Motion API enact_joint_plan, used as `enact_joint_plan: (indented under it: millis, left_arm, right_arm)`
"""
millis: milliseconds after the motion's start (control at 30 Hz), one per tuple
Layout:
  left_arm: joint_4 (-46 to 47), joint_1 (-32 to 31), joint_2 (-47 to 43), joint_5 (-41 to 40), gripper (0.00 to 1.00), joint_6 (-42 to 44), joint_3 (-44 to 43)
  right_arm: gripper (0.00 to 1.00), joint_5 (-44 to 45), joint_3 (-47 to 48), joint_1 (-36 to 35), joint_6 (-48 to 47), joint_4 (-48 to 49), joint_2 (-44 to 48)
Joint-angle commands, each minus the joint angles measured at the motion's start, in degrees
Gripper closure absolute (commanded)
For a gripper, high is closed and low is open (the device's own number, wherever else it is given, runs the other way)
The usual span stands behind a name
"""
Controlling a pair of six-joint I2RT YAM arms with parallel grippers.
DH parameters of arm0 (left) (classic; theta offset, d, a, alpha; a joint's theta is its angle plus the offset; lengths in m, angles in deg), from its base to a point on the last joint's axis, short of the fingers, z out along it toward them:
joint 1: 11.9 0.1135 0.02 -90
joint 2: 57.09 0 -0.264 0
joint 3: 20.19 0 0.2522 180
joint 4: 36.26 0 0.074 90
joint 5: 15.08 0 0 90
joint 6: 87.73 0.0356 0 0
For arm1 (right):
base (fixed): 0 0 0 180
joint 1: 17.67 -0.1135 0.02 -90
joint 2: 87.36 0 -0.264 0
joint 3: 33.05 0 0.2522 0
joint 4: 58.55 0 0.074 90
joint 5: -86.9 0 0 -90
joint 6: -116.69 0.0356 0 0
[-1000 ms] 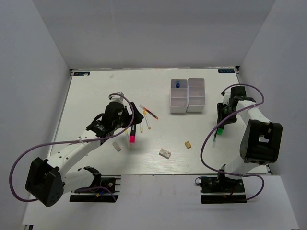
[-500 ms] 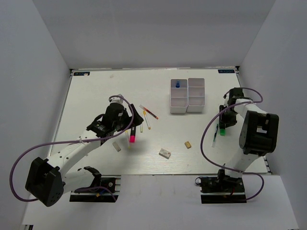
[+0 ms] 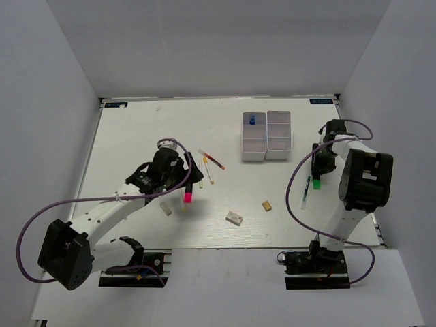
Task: Sort the stationery into containers
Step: Pick up the pen from the center of the board, then place the pen in the storage box.
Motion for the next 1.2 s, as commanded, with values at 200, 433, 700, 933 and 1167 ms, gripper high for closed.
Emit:
enact_joint_plan:
  millis: [200,433,700,933,1167]
  left_arm:
    - [-2.3,-0.3,0.0,1.6,0.10,0.9,-0.5]
    - [-3.7,-0.8,6.6,3.4,0.22,4.4,-3.2]
    - [-3.7,-0.8,9.0,2.2,0.22,5.4,-3.2]
    - [-3.7,-0.8,9.5,1.7,0.22,5.4,-3.2]
    - [-3.7,-0.8,9.5,1.7,0.22,5.4,-3.8]
  right_arm:
    - [0.86,-0.4,0.8,0.3,-5.6,3.4,-3.0]
    - [1.00,-13.0,10.4,0.7,-12.3,-1.9,2.2]
    - [1.00,-37.8,27.2,0.2,-16.6,-4.1,4.9]
    - [1.00,-51.7,23.7,-2.6,-12.9,17.0,4.7]
    - [1.00,-53.2,20.4,-6.1,-7.7,37.6,0.4]
